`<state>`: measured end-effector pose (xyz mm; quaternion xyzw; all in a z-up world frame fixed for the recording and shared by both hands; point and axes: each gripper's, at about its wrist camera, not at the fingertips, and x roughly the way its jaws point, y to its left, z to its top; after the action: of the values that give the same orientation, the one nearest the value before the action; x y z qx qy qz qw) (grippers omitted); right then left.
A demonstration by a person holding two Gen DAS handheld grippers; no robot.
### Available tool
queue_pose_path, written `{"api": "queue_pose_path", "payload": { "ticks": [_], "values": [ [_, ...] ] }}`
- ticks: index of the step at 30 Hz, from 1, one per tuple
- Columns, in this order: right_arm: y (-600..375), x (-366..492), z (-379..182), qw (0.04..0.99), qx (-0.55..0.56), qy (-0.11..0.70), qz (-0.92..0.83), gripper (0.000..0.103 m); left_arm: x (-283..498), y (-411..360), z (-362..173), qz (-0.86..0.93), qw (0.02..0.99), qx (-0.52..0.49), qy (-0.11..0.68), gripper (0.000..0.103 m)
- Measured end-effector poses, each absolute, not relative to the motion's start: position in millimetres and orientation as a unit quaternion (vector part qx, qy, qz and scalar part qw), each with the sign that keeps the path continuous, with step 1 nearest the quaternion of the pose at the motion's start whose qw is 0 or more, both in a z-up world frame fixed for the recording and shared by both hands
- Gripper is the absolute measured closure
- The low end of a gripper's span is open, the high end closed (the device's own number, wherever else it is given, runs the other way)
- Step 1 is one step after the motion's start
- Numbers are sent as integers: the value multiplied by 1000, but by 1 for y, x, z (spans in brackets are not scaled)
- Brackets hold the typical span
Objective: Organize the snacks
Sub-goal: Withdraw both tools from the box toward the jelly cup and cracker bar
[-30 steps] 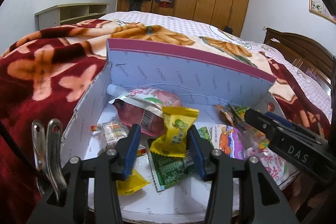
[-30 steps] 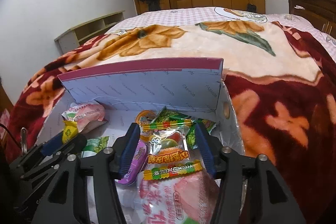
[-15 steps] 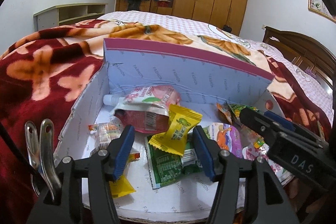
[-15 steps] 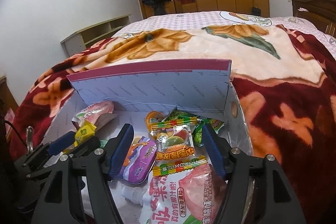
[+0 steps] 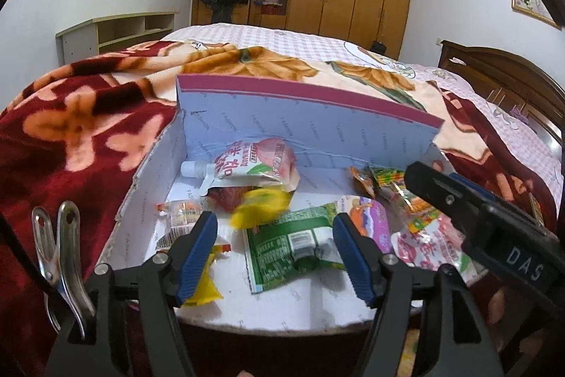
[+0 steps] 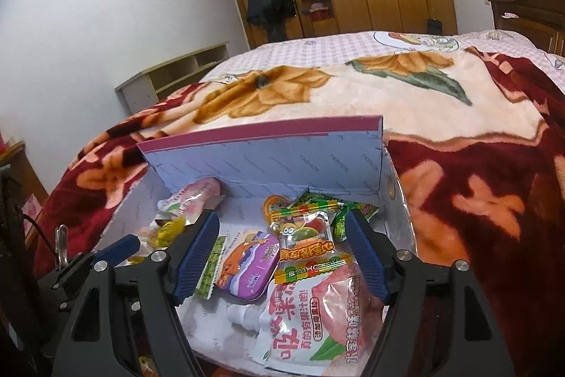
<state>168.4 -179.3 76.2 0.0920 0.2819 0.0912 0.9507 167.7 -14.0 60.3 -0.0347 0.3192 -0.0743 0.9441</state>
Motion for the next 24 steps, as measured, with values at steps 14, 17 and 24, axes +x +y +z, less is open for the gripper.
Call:
{"api": "queue_pose_path", "payload": {
  "ticks": [14,17,24],
  "values": [
    [-175,125,93,954,95,263,109,28,125,-20,86,-86,949,-16,304,31],
    [-175,116,94,953,98,262,114,28,115,-19,90,-87,948,-16,304,31],
    [-173,89,94,952,99,261,121,28,92,-13,91,-84,946,-11,312,31]
  ]
}}
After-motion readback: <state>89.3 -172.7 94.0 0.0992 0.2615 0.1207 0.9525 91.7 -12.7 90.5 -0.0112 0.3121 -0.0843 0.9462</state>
